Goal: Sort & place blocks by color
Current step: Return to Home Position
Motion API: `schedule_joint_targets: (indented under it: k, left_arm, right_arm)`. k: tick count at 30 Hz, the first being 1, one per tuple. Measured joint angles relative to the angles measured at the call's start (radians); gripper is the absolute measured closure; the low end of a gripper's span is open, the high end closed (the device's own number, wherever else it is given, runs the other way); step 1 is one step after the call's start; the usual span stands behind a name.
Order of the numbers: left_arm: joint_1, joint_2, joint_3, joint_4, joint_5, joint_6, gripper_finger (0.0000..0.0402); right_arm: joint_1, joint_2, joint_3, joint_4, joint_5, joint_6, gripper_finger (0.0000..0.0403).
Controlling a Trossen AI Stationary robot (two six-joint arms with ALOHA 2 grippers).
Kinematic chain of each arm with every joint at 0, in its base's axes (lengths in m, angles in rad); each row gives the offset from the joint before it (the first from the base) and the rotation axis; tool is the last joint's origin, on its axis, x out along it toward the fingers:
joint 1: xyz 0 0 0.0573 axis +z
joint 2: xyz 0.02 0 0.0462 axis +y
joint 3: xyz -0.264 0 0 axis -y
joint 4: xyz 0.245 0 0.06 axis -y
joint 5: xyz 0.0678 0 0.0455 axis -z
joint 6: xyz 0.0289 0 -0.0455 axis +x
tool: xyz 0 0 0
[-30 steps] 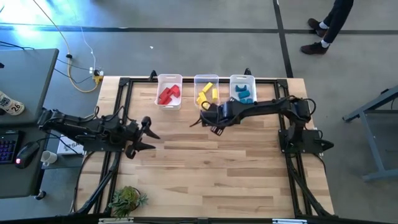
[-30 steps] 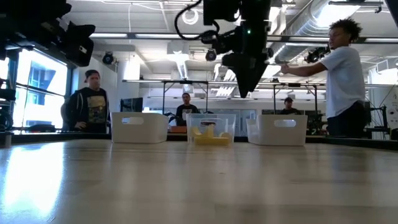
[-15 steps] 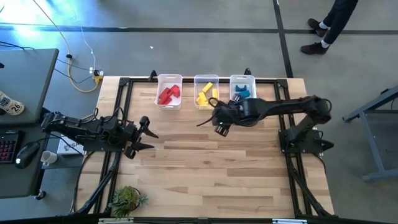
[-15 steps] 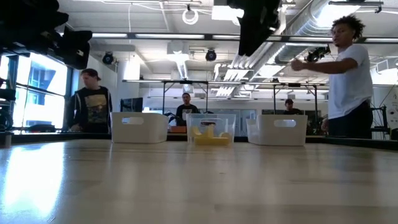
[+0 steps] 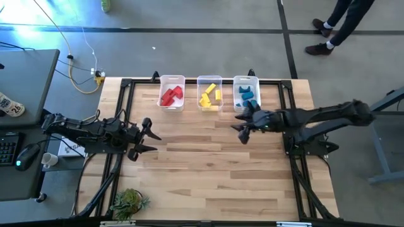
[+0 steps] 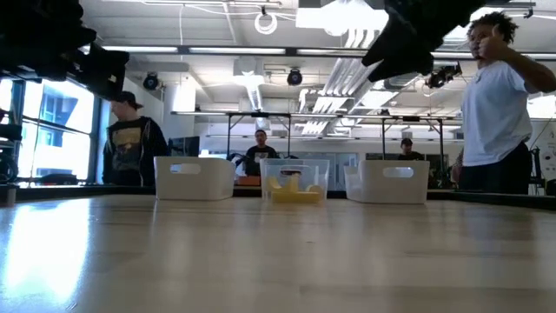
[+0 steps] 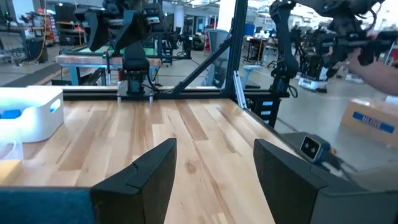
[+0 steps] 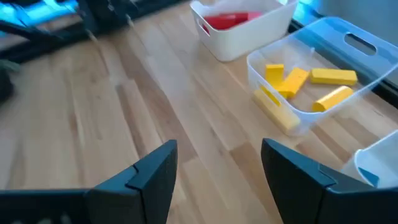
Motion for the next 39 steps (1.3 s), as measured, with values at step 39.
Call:
schedule_joint_targets:
  k: [39]
  left_arm:
    - [0.0, 0.0, 0.0, -0.134, -0.006, 0.057, 0.0199]
  right_arm:
    - [0.045, -0.314, -0.83, 1.165, -0.071, -0.165, 0.0186]
